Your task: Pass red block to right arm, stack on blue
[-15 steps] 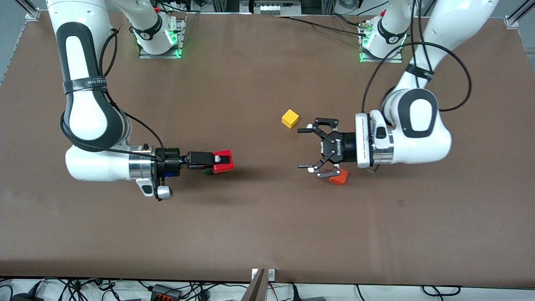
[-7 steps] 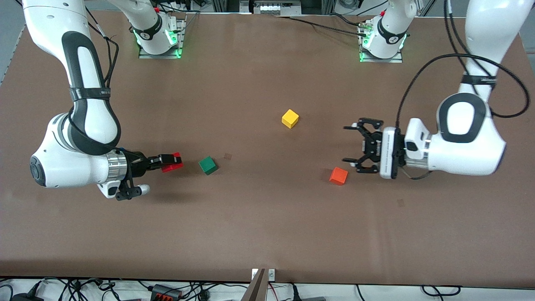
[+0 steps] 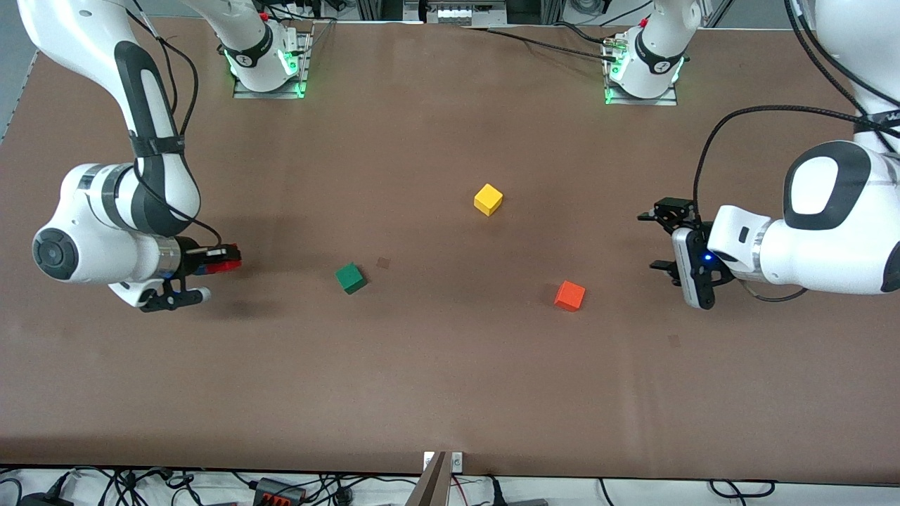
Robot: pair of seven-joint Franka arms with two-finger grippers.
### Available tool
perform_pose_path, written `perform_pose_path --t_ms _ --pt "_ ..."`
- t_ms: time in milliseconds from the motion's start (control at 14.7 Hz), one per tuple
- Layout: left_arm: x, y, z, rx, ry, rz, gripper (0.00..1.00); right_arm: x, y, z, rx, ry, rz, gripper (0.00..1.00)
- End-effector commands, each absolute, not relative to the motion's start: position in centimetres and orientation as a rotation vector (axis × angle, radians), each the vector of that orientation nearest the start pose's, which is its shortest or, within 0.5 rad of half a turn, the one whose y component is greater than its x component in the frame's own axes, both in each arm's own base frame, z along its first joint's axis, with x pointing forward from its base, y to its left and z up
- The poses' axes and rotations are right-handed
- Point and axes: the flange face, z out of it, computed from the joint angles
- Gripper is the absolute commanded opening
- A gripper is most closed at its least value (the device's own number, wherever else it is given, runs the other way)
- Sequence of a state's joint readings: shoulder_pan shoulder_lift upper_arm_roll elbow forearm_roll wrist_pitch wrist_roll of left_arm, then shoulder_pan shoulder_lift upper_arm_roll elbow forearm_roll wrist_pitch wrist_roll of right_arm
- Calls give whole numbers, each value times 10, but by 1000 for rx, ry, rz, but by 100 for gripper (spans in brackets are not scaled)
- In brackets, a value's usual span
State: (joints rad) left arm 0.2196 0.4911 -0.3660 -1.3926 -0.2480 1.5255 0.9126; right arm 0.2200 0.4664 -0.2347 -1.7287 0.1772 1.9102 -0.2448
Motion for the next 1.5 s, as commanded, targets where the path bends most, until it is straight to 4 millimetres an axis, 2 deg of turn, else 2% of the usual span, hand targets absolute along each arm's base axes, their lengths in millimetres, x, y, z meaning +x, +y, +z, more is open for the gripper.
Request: perform_pose_path --t_ms 0,136,272,409,477,613,681,749,954,1022,1158,1431 --pt "646 -66 461 2505 -1185 -275 100 608 -1 320 -3092 -261 352 0" --pt "634 -42 493 2633 -1027 -290 100 601 -17 326 -3141 -241 318 0" --pt "619 -24 522 2750 -824 -335 100 593 -21 317 -3164 -184 270 0" --pt "603 -29 557 2869 -719 -320 100 590 -24 307 -3178 -124 216 0" --pt "591 -29 576 2945 -598 -303 100 590 -26 304 -3184 -113 192 0" --pt "571 -26 596 3041 -326 -287 100 588 -36 300 -3197 -88 161 0" --pt "563 -22 602 3062 -245 -275 100 585 -38 296 -3198 -83 148 0" --pt "554 -22 606 3078 -161 -271 100 584 -39 293 -3202 -81 117 0" --pt "529 -21 594 3106 237 -301 100 579 -40 289 -3203 -78 90 0" --pt "526 -16 597 3105 235 -218 100 580 -41 289 -3204 -76 76 0" --pt "517 -4 589 3100 167 -105 100 580 -47 284 -3209 -60 49 0" --pt "523 7 583 3175 109 -118 100 578 -52 277 -3214 -52 15 0"
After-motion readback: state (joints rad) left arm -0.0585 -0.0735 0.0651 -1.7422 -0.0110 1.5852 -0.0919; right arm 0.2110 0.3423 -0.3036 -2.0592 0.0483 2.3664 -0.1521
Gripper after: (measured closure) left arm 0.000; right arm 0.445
